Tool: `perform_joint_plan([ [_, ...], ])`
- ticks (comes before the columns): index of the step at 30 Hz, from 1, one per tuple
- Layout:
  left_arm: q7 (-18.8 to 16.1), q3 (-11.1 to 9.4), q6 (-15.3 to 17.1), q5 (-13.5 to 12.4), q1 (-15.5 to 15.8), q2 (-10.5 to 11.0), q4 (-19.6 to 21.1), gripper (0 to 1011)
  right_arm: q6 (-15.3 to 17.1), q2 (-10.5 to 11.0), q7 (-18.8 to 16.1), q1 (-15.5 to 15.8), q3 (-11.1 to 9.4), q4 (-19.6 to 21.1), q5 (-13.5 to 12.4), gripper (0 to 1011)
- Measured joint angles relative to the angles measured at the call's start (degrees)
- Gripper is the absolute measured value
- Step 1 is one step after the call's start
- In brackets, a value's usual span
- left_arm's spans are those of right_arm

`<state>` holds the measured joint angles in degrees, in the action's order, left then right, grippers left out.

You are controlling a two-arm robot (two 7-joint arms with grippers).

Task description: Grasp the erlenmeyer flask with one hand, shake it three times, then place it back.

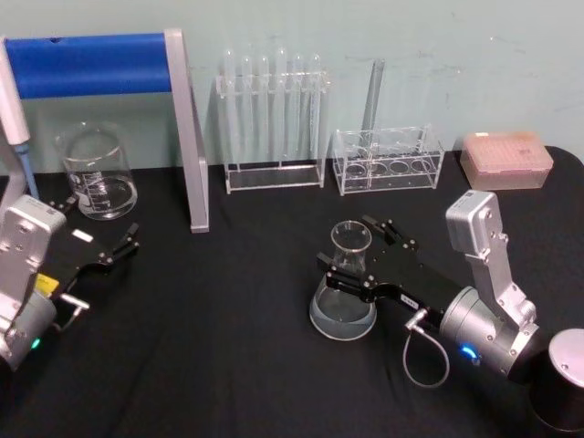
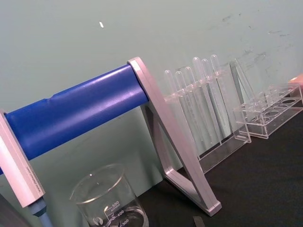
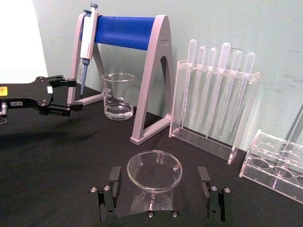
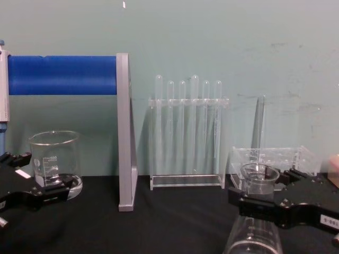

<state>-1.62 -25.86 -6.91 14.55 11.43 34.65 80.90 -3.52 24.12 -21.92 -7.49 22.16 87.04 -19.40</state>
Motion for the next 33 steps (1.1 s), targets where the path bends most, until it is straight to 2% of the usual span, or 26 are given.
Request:
perform_joint_plan([
  [3, 0.0, 0.0, 0.0, 0.0, 0.0, 0.0, 0.0, 1001, 0.0, 0.04, 0.0, 0.02, 0.02, 0.02, -0.04, 999],
  [6, 0.0, 0.0, 0.0, 0.0, 0.0, 0.0, 0.0, 1001, -0.01, 0.07, 0.01, 0.03, 0.03, 0.04, -0.07, 941],
  [14, 0.0, 0.0, 0.0, 0.0, 0.0, 0.0, 0.0, 1001, -0.04, 0.11, 0.03, 0.07, 0.09, 0.08, -0.15, 734],
  [15, 0.0, 0.0, 0.0, 0.0, 0.0, 0.0, 0.0, 1001, -0.04, 0.12, 0.04, 0.08, 0.09, 0.09, -0.16, 668],
  [16, 0.0, 0.0, 0.0, 0.0, 0.0, 0.0, 0.0, 1001, -0.04, 0.12, 0.04, 0.08, 0.09, 0.09, -0.16, 668],
  [19, 0.0, 0.0, 0.0, 0.0, 0.0, 0.0, 0.0, 1001, -0.06, 0.13, 0.04, 0.08, 0.1, 0.11, -0.18, 548],
  [23, 0.0, 0.0, 0.0, 0.0, 0.0, 0.0, 0.0, 1001, -0.06, 0.15, 0.07, 0.08, 0.1, 0.11, -0.21, 453],
  [33, 0.0, 0.0, 0.0, 0.0, 0.0, 0.0, 0.0, 1001, -0.07, 0.17, 0.08, 0.08, 0.09, 0.11, -0.24, 450],
])
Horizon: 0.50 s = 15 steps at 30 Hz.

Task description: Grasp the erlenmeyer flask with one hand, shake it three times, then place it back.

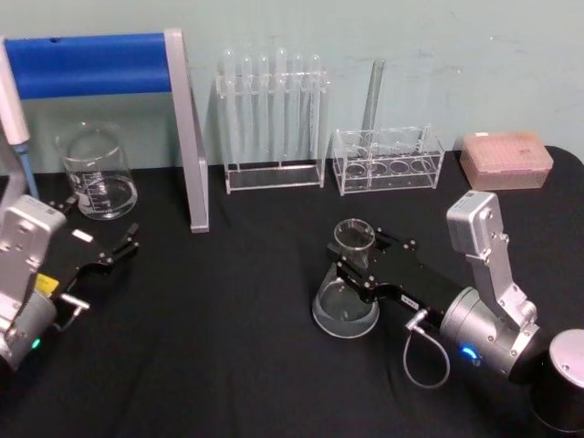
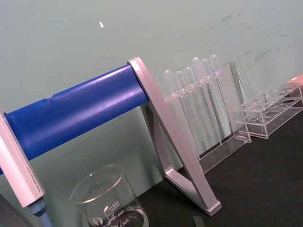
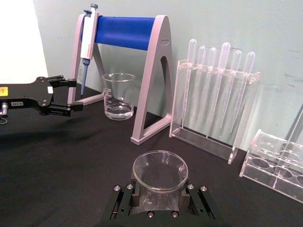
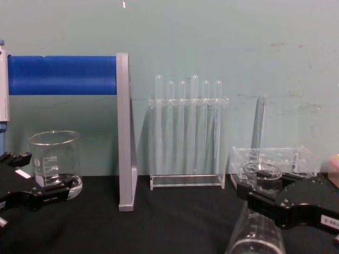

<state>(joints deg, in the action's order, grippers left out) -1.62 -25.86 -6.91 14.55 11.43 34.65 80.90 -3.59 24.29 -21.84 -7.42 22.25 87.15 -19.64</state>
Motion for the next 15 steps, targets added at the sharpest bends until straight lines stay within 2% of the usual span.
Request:
perform_joint_plan([
  [8, 0.0, 0.0, 0.0, 0.0, 0.0, 0.0, 0.0, 1001, 0.21, -0.75, 0.12, 0.11, -1.35, 0.77, 0.84, 450],
  [15, 0.0, 0.0, 0.0, 0.0, 0.0, 0.0, 0.0, 1001, 0.31, -1.12, 0.1, 0.09, -3.32, 3.46, 1.03, 450],
])
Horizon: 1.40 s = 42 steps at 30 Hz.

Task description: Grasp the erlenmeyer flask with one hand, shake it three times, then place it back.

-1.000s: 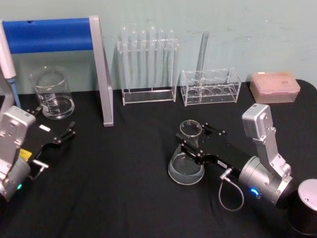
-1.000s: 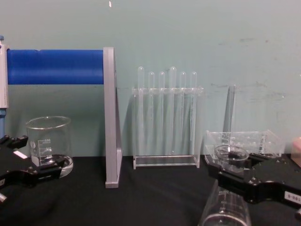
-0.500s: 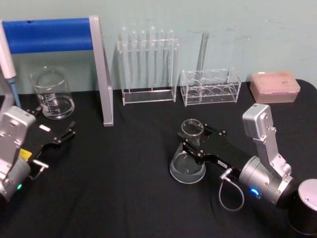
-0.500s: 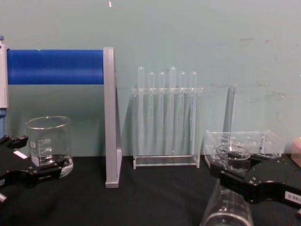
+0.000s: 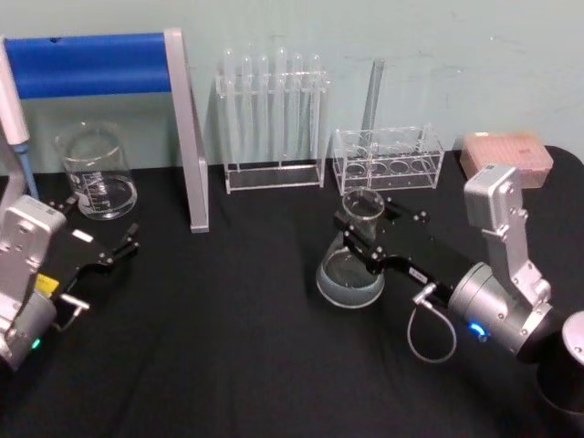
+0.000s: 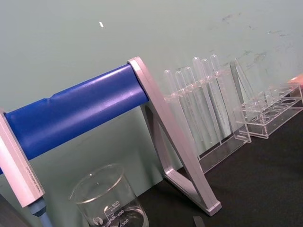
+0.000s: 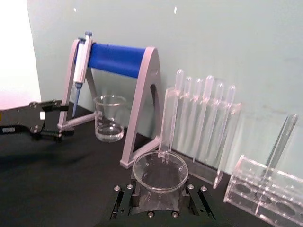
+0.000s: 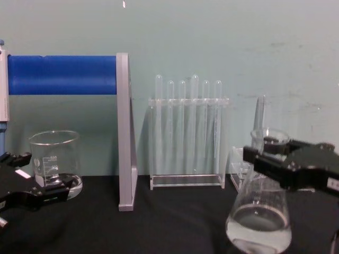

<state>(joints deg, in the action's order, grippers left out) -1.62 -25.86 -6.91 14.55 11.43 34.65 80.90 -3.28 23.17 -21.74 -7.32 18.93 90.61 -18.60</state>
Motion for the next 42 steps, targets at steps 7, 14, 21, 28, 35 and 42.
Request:
perform_joint_plan([
  [7, 0.0, 0.0, 0.0, 0.0, 0.0, 0.0, 0.0, 1001, 0.0, -0.14, -0.05, -0.04, -1.25, 1.85, -0.21, 450],
  [14, 0.0, 0.0, 0.0, 0.0, 0.0, 0.0, 0.0, 1001, 0.06, -0.26, -0.05, 0.07, -1.98, 3.27, -0.38, 450],
  [21, 0.0, 0.0, 0.0, 0.0, 0.0, 0.0, 0.0, 1001, 0.48, -0.56, 0.29, 0.05, -1.95, 3.33, 0.1, 450],
  [28, 0.0, 0.0, 0.0, 0.0, 0.0, 0.0, 0.0, 1001, 1.03, -0.98, 0.64, 0.14, -1.26, 3.4, 1.21, 450],
  [35, 0.0, 0.0, 0.0, 0.0, 0.0, 0.0, 0.0, 1001, 1.75, -1.1, -0.31, 1.63, 0.34, 5.85, 1.35, 450],
  [42, 0.0, 0.0, 0.0, 0.0, 0.0, 0.0, 0.0, 1001, 2.32, -0.5, -2.07, 3.74, 2.81, 9.11, 1.05, 450],
])
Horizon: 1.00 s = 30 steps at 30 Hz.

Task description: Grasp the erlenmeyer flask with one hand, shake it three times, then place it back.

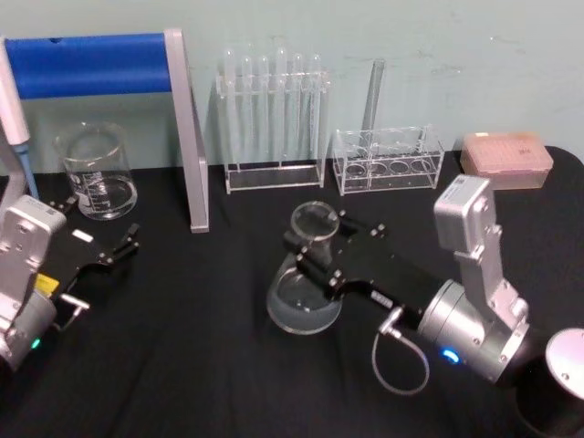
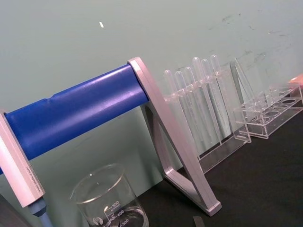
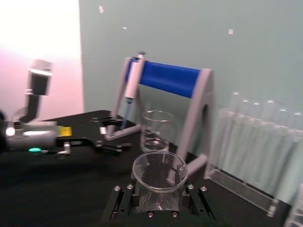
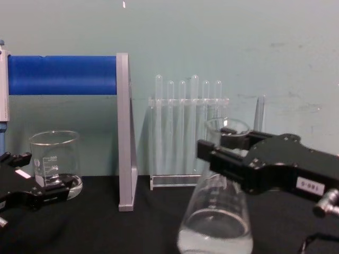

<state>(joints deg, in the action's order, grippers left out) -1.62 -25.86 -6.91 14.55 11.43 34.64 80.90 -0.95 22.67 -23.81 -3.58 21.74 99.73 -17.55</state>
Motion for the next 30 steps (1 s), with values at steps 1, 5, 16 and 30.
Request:
perform_joint_plan([
  [1, 0.0, 0.0, 0.0, 0.0, 0.0, 0.0, 0.0, 1001, 0.07, 0.18, -0.37, 0.37, 0.49, 0.59, -0.11, 450],
  [5, 0.0, 0.0, 0.0, 0.0, 0.0, 0.0, 0.0, 1001, 0.28, 0.6, -1.04, 1.1, 1.57, 1.95, -0.49, 450],
  [16, 0.0, 0.0, 0.0, 0.0, 0.0, 0.0, 0.0, 1001, 0.33, 1.21, -1.39, 1.15, 2.78, 2.56, -1.35, 450],
  [30, 0.0, 0.0, 0.0, 0.0, 0.0, 0.0, 0.0, 1001, -0.31, -0.16, 2.55, -2.07, -0.47, -2.49, 0.0, 450],
])
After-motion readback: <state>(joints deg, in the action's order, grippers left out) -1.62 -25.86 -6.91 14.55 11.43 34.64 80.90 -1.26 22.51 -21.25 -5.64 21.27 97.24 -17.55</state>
